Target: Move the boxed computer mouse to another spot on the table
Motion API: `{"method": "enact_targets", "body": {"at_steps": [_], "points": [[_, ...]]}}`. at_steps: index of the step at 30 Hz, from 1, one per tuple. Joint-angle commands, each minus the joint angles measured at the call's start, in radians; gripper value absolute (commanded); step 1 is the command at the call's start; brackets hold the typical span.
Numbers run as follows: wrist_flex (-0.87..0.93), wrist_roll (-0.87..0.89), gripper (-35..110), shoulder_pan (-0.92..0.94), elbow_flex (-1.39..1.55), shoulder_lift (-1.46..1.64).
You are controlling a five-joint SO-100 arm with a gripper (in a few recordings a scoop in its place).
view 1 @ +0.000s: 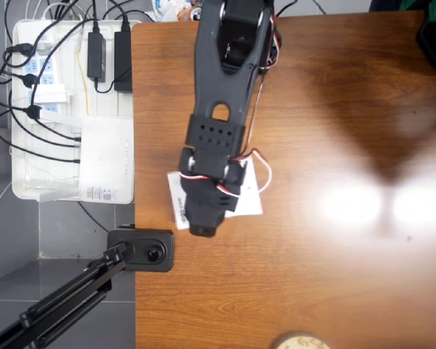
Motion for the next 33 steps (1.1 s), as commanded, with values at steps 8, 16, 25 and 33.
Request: {"method": "enact_targets", "body": {"at_steps": [8, 16, 25, 33], "points": [[-0.221, -0.025, 0, 0.038, 0.044, 0.173], [-1.137, 0.060, 0, -0.002, 0.247, 0.370], [-2.568, -0.057, 0, -0.064, 0.506, 0.339], [-2.635, -0.078, 0, -0.041, 0.795, 0.742]]}}
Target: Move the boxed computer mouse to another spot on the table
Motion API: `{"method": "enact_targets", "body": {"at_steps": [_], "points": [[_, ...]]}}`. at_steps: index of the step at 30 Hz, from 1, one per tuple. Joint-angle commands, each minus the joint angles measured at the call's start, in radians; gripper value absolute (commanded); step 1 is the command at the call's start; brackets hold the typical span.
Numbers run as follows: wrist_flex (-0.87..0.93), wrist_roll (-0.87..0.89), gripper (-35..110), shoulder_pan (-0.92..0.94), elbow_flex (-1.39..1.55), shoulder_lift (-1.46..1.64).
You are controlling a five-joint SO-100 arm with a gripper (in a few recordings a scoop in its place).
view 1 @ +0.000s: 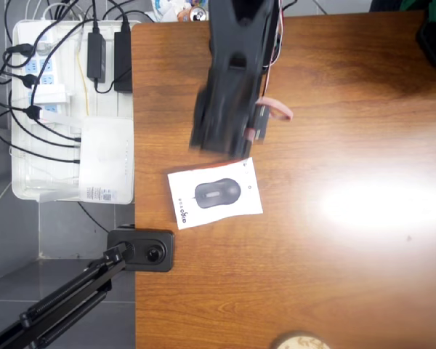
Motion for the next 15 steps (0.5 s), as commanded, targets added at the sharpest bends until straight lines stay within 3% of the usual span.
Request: {"method": "enact_targets", "body": {"at_steps": [1, 7, 15], "points": [[-0.020, -0.034, 0, 0.009, 0.094, 0.189], [0.002, -0.038, 0, 0.011, 0.278, 0.468], [0.035, -0.037, 0, 0.066, 0.285, 0.712]]}}
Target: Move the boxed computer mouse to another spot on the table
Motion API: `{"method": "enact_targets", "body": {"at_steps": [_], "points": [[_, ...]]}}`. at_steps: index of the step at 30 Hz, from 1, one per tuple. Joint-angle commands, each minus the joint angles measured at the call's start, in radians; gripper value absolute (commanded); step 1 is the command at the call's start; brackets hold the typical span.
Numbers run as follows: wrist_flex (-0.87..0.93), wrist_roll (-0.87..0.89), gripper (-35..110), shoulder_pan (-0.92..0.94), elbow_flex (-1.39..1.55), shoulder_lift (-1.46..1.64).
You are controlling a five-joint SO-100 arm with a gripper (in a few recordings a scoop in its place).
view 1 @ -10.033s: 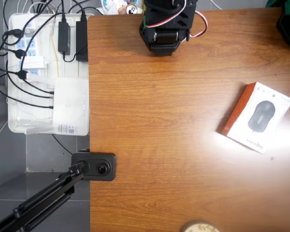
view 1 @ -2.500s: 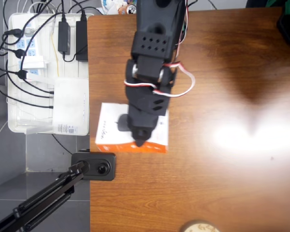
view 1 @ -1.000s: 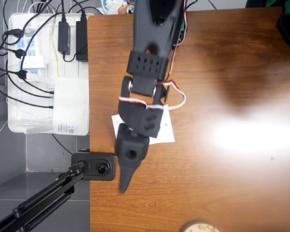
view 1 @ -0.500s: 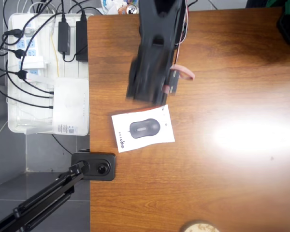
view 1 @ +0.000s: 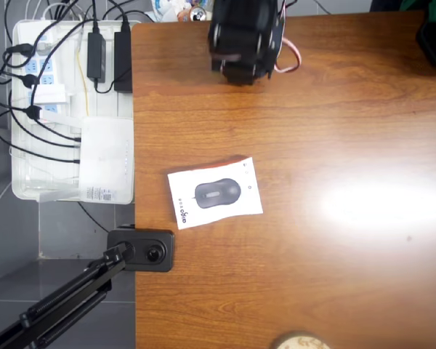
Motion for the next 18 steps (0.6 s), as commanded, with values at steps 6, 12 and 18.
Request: {"method": "enact_targets", "body": {"at_steps": [6, 12, 18], "points": [[-0.077, 0.230, 0, -0.005, -0.003, 0.067], [-0.077, 0.310, 0, -0.112, -0.003, 0.067], [-0.077, 0.314, 0, -0.123, -0.003, 0.069]]}}
